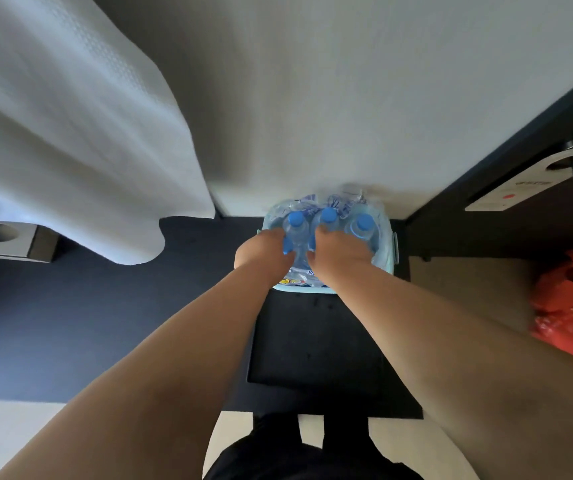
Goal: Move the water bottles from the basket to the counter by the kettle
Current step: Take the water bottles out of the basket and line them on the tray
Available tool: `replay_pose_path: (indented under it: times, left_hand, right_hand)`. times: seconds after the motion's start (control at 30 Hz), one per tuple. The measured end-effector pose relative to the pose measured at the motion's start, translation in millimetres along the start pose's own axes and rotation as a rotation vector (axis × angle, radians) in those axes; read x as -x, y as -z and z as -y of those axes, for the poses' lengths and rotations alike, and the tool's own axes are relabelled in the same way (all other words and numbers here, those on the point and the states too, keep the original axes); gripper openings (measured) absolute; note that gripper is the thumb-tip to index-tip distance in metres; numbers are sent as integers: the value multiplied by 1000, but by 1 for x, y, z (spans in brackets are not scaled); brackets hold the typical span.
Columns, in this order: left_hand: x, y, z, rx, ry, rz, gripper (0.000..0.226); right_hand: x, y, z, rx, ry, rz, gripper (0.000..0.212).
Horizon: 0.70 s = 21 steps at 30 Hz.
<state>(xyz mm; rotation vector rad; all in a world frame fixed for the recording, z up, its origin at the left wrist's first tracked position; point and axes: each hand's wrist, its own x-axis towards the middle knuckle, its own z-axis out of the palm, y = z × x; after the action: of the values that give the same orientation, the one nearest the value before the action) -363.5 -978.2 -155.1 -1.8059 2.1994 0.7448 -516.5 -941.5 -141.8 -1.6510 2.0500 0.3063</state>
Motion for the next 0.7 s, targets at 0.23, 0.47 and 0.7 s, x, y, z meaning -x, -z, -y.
replay_pose_path:
  times: [0.23,0.47,0.7]
  left_hand:
    - [-2,4,5,-16,-77,-50,25]
    - [14,27,5,-15,-75,-56,13]
    - [44,72,-9,-8,-129,-139,23]
  right_hand:
    - [-4,-10,4,-57,-18,0,35]
    - [23,9,-1,-97,34,-108,31]
    - [56,53,-6,-207,53,-245,32]
